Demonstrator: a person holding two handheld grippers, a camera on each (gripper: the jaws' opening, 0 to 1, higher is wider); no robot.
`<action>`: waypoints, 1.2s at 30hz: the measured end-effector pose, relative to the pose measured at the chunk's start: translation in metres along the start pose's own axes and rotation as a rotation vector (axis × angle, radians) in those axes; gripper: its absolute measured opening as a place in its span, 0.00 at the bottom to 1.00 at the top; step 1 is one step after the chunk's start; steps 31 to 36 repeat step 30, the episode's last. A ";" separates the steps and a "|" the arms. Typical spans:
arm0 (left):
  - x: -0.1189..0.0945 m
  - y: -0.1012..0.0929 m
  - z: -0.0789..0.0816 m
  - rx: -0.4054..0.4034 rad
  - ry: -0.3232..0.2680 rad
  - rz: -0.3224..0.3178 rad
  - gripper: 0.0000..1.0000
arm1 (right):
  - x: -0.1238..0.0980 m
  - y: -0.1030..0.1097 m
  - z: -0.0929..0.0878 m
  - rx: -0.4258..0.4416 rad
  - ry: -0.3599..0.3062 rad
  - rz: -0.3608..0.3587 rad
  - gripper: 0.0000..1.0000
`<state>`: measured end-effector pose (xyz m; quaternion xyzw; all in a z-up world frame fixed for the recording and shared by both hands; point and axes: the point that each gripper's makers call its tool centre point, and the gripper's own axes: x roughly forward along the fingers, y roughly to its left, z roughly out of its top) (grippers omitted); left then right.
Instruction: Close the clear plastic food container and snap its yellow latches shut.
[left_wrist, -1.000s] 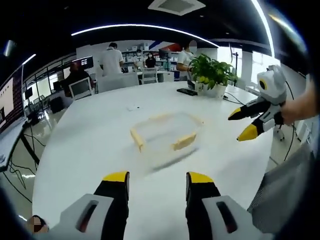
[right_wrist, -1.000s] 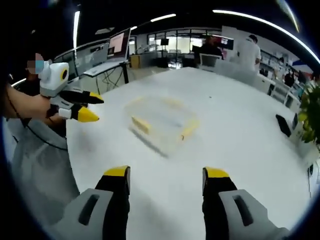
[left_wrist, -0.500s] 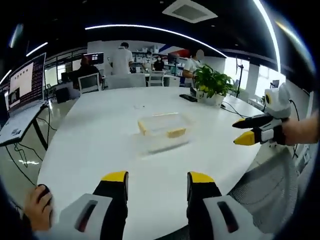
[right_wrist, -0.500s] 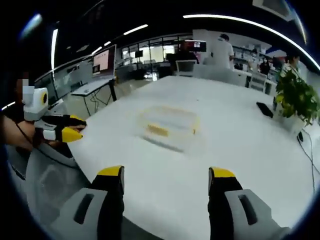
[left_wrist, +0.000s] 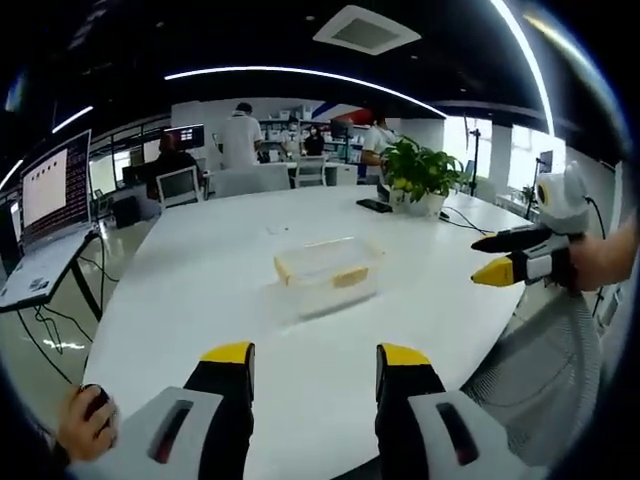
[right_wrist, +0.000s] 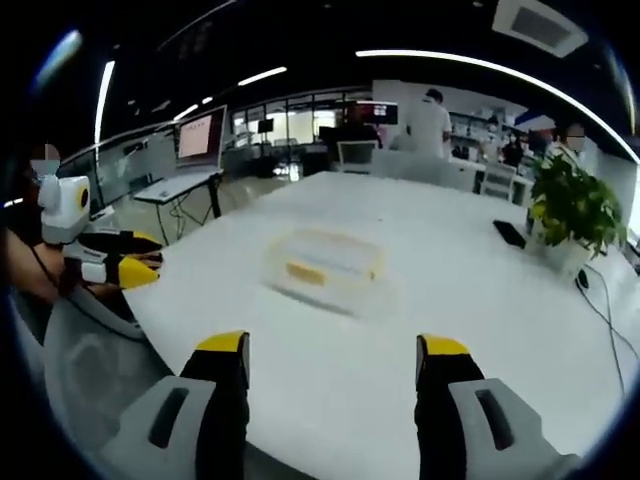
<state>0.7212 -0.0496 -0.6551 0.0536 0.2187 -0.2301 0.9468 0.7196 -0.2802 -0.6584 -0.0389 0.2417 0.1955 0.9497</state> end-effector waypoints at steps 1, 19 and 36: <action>0.000 0.000 0.000 -0.003 -0.003 0.004 0.43 | 0.000 0.001 0.000 -0.007 -0.001 0.003 0.64; -0.004 0.004 -0.002 -0.013 -0.004 0.041 0.43 | -0.002 0.008 -0.006 -0.003 0.013 0.049 0.62; -0.003 0.002 -0.002 -0.001 -0.004 0.034 0.42 | -0.004 0.008 -0.005 -0.004 0.007 0.050 0.61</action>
